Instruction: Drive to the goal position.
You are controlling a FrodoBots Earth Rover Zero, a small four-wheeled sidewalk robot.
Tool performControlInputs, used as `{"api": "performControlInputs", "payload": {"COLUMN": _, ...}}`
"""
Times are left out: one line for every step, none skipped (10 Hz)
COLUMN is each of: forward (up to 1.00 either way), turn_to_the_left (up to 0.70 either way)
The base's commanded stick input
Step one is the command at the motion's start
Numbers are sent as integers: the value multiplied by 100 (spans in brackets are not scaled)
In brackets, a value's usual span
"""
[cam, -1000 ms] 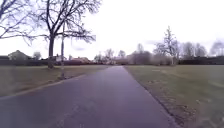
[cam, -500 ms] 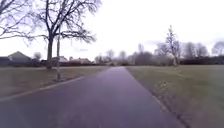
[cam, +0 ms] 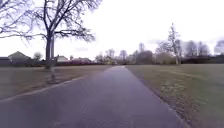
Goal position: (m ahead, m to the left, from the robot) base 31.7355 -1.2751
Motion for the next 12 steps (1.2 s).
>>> {"api": "performControlInputs", "payload": {"forward": 100, "turn_to_the_left": 0}}
{"api": "performControlInputs", "payload": {"forward": 100, "turn_to_the_left": 0}}
{"api": "performControlInputs", "payload": {"forward": 100, "turn_to_the_left": 0}}
{"api": "performControlInputs", "payload": {"forward": 100, "turn_to_the_left": 0}}
{"api": "performControlInputs", "payload": {"forward": 100, "turn_to_the_left": 0}}
{"api": "performControlInputs", "payload": {"forward": 100, "turn_to_the_left": 0}}
{"api": "performControlInputs", "payload": {"forward": 100, "turn_to_the_left": 0}}
{"api": "performControlInputs", "payload": {"forward": 100, "turn_to_the_left": 0}}
{"api": "performControlInputs", "payload": {"forward": 100, "turn_to_the_left": 0}}
{"api": "performControlInputs", "payload": {"forward": 100, "turn_to_the_left": 0}}
{"api": "performControlInputs", "payload": {"forward": 100, "turn_to_the_left": -40}}
{"api": "performControlInputs", "payload": {"forward": 100, "turn_to_the_left": -40}}
